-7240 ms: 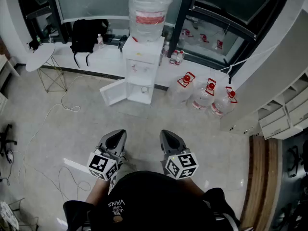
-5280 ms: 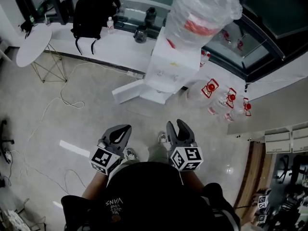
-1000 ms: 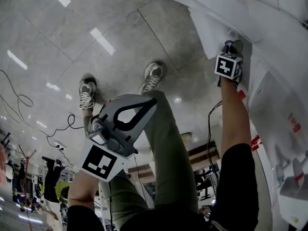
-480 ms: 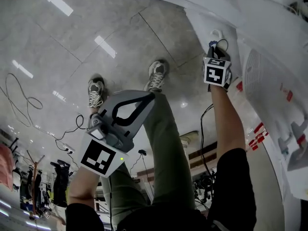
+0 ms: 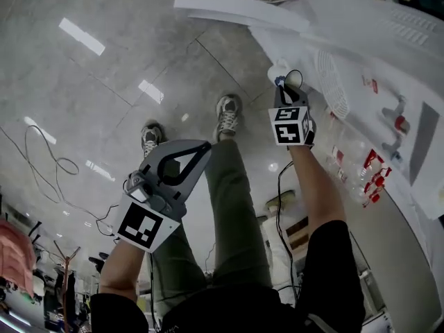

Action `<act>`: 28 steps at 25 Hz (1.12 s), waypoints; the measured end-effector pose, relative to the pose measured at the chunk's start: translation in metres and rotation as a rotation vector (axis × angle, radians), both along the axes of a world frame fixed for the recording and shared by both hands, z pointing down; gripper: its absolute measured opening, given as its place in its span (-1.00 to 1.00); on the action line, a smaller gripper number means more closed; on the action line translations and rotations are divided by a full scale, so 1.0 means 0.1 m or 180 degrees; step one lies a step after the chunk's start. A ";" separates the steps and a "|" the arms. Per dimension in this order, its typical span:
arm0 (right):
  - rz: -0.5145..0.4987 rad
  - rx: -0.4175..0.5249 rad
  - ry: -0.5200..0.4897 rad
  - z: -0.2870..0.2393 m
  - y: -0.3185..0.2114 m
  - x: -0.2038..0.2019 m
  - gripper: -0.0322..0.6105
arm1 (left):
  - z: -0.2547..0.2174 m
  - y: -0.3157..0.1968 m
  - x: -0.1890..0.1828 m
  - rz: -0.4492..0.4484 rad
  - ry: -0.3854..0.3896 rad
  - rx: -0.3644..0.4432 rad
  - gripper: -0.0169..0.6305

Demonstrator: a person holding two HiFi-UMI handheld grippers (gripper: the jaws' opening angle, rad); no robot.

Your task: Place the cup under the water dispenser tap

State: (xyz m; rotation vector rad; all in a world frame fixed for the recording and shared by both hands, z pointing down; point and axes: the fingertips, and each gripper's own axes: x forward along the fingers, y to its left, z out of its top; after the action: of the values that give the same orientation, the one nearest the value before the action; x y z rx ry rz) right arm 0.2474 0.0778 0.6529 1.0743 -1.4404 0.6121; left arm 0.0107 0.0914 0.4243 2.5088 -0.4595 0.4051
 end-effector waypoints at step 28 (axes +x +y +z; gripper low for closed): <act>-0.0714 0.0368 0.0343 -2.52 -0.08 -0.16 -0.71 | -1.55 -0.06 -0.38 -0.0654 0.0270 0.0056 -0.89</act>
State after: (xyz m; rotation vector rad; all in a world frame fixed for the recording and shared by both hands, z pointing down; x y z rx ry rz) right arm 0.2315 0.0699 0.4004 1.0018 -1.4904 0.3097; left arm -0.0278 0.0858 0.2691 2.4539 -0.6816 0.2151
